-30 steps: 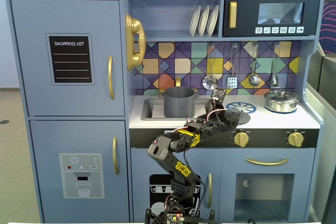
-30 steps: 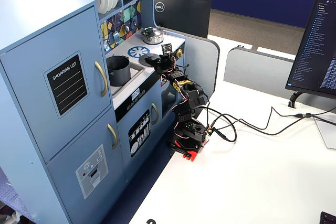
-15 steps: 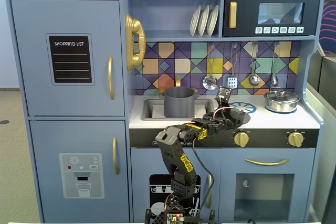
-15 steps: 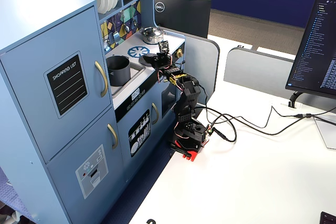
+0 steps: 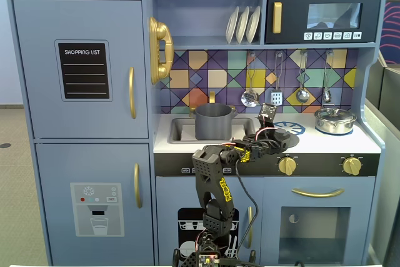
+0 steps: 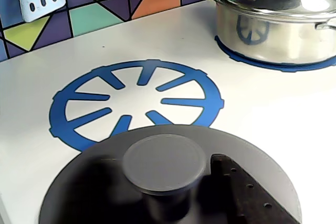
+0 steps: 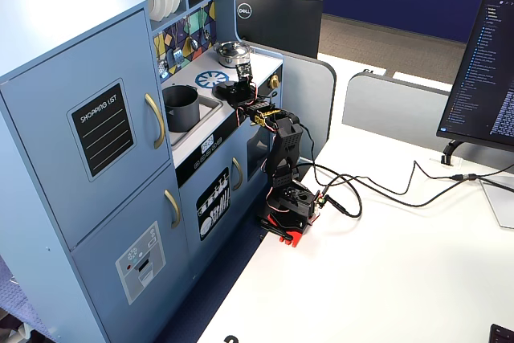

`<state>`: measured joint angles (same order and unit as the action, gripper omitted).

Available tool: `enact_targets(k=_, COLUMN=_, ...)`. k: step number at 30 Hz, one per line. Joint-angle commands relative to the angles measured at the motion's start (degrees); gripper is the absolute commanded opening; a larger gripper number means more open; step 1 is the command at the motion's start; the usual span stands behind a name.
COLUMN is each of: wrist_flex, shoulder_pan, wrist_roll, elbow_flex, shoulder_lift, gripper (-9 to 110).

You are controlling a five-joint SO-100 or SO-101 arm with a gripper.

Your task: Pick up the lid from the counter and put it on the gray recipient

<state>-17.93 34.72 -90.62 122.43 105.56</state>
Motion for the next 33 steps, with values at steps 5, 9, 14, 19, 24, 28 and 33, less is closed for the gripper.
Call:
enact_targets(k=5, wrist_flex=-2.64, shoulder_pan=-1.32, wrist_roll=0.62, elbow_flex=-3.43, shoulder_lift=0.26, gripper=0)
enact_targets(k=9, wrist_flex=-2.11, shoulder_pan=-1.49, wrist_roll=0.44, elbow_flex=-4.57, shoulder_lift=1.67, gripper=0)
enact_targets(k=14, wrist_flex=4.31, shoulder_pan=-3.16, wrist_roll=-0.35, elbow_flex=-13.71, shoulder_lift=4.66, gripper=0)
enact_targets(k=19, wrist_flex=14.41, shoulder_pan=-7.29, wrist_roll=-0.62, elbow_flex=-24.7, shoulder_lift=8.88, gripper=0)
enact_targets(k=24, wrist_flex=25.84, shoulder_pan=-15.91, wrist_roll=1.58, elbow_flex=-29.44, shoulder_lift=15.64, gripper=0)
enact_targets(k=28, wrist_flex=29.09, shoulder_pan=-23.29, wrist_roll=0.88, elbow_flex=-26.46, shoulder_lift=19.86, gripper=0)
enact_targets(k=33, wrist_flex=28.83, shoulder_pan=-28.65, wrist_roll=0.18, elbow_flex=-22.5, shoulder_lift=21.97, gripper=0)
